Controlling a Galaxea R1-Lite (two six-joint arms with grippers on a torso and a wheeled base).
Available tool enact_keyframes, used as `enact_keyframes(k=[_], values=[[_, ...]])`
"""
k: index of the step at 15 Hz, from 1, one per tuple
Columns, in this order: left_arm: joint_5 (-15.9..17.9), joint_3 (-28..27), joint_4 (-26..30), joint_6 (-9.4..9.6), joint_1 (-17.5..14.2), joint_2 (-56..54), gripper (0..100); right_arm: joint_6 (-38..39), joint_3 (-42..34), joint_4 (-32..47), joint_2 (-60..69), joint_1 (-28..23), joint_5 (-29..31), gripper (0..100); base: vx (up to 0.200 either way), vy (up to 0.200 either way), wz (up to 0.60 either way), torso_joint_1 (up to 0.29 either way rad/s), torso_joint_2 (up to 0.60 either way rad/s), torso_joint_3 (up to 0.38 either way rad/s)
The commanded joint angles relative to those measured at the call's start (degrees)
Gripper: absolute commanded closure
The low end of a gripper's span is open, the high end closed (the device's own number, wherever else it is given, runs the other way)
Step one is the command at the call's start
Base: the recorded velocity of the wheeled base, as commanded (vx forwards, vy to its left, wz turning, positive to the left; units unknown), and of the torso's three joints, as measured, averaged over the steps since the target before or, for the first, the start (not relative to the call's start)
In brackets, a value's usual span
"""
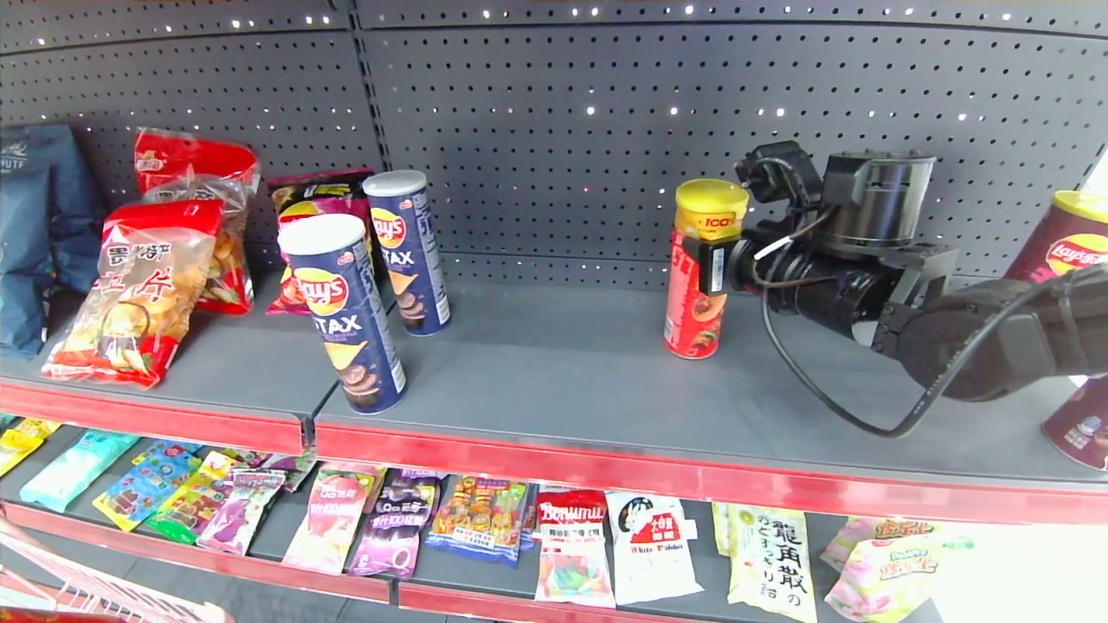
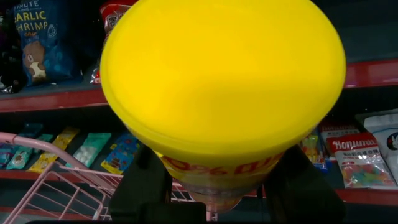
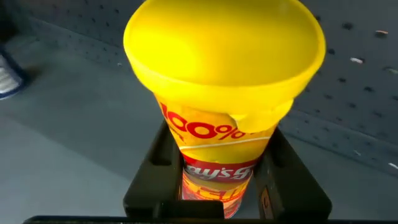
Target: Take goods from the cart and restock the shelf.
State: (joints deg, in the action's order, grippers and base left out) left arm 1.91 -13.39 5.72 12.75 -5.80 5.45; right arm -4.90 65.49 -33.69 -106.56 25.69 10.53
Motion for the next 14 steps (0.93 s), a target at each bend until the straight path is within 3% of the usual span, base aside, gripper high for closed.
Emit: enact_keyframes(k=[1,2,5,7,9,14], values=[[0.02,0.20,0.00,-0.01,0.00,0.09,100,-0.11,-0.27,0.82,4.17,1.47,1.86,100,0.000,0.000,0.00,0.000,0.00,0.000],[0.02,0.99,-0.18,-0.01,0.00,0.09,100,-0.11,-0.89,4.52,7.77,1.91,4.50,100,0.000,0.000,0.00,0.000,0.00,0.000],[0.11,1.78,-0.09,-0.01,0.00,0.09,100,0.59,-3.70,5.22,12.16,2.53,10.03,100,0.000,0.000,0.00,0.000,0.00,0.000],[0.11,1.87,-0.09,-0.01,0.00,0.09,100,1.91,-6.43,5.13,13.83,2.53,10.56,100,0.000,0.000,0.00,0.000,0.00,0.000],[0.02,2.22,-0.09,-0.01,0.00,0.09,100,9.38,-9.33,5.13,14.89,2.79,13.20,100,0.000,0.000,0.00,0.000,0.00,0.000],[0.02,3.01,-0.09,-0.01,0.00,0.09,100,12.11,-12.49,5.22,15.59,9.03,23.57,100,0.000,0.000,0.00,0.000,0.00,0.000]])
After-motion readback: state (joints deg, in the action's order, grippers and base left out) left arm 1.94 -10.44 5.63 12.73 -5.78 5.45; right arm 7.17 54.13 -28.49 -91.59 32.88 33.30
